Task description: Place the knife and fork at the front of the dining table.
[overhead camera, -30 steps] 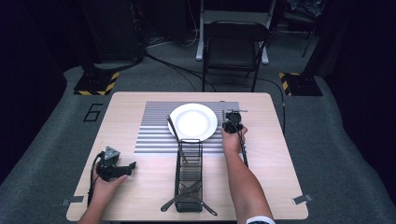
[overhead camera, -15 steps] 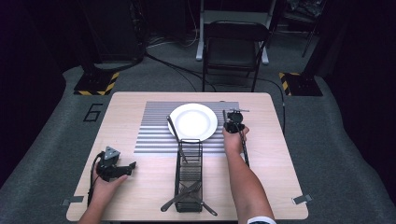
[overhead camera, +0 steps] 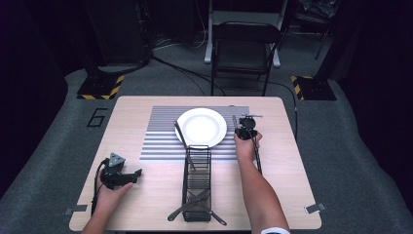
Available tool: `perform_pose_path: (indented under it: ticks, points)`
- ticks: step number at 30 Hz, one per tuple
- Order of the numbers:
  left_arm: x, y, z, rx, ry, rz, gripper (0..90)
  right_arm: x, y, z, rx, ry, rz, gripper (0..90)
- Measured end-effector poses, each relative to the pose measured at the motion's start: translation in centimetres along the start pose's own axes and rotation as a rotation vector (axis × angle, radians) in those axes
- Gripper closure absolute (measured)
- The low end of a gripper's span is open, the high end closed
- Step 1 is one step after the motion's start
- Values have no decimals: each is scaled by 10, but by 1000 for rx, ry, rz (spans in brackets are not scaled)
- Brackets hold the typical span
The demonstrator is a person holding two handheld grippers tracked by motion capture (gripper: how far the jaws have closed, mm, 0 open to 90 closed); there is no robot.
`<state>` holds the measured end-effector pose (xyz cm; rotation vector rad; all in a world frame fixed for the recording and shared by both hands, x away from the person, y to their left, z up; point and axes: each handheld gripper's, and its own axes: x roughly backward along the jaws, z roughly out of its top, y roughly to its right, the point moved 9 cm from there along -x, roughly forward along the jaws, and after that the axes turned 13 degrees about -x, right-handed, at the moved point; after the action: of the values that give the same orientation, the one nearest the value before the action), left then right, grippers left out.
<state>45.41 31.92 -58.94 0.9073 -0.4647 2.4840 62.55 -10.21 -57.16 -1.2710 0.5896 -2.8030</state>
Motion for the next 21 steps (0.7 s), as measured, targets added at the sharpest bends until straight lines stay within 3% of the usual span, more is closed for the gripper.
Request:
perform_pose_path:
  ticks: [8, 21]
  points:
    - [0, 0, 0, 1, 0, 1, 157, 13, 7, 3, 29, 21, 17, 772]
    - [0, 0, 0, 1, 0, 0, 157, 37, 28, -9, 107, -11, 40, 900]
